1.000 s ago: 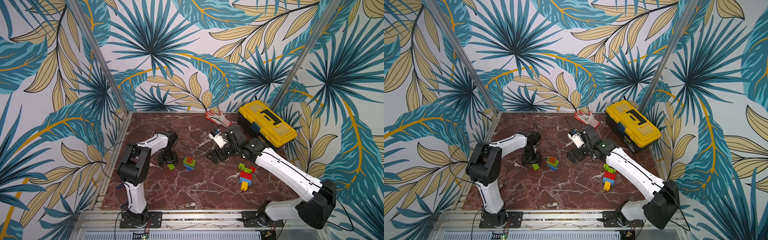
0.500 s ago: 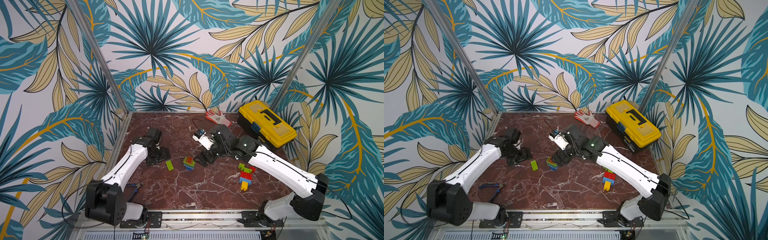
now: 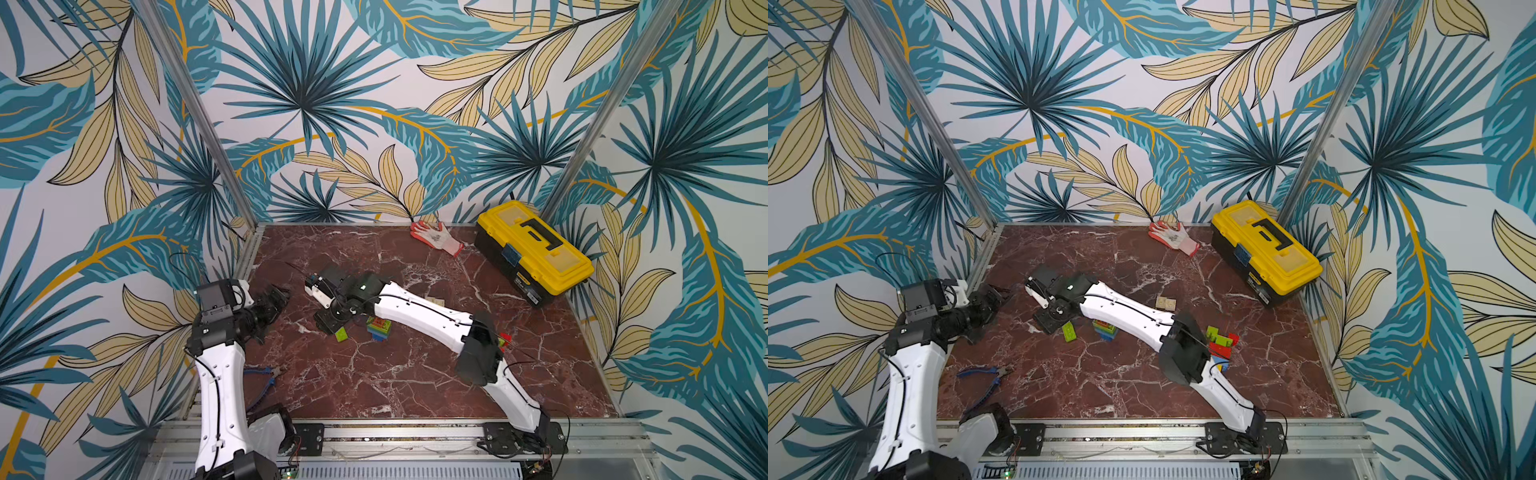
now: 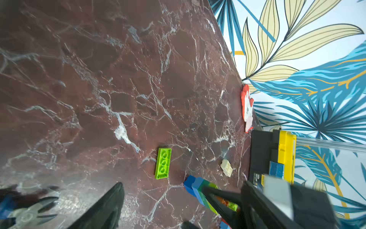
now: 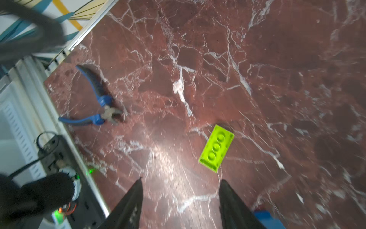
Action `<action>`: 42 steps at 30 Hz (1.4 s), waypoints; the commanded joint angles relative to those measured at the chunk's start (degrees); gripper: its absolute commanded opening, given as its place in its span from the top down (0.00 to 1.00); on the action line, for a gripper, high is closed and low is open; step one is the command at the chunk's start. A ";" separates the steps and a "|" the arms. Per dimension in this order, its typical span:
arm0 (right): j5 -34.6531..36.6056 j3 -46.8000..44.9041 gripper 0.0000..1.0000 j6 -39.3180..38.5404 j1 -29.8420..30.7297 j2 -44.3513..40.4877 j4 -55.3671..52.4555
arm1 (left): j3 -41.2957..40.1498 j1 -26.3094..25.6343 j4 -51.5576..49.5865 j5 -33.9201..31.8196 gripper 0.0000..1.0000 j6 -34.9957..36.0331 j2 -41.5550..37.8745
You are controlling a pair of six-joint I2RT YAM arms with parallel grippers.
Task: Assemble a carrot with lego
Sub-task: Pick up the lego brick from the center of the board.
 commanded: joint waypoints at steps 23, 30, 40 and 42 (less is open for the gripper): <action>8.90 8.77 0.44 12.34 -0.88 16.87 -7.68 | -1.75 0.49 4.20 3.61 0.07 0.28 -2.90; 7.11 9.39 0.57 12.48 -1.14 18.55 -8.01 | -1.94 0.43 4.17 3.49 0.07 0.35 -3.01; 3.70 9.03 0.73 9.99 -2.10 12.23 -6.54 | -1.66 0.61 4.11 3.84 0.07 -0.41 -3.55; 0.42 9.04 0.74 10.10 -3.55 8.92 -4.51 | -1.00 0.83 3.48 3.68 0.07 -0.81 -3.86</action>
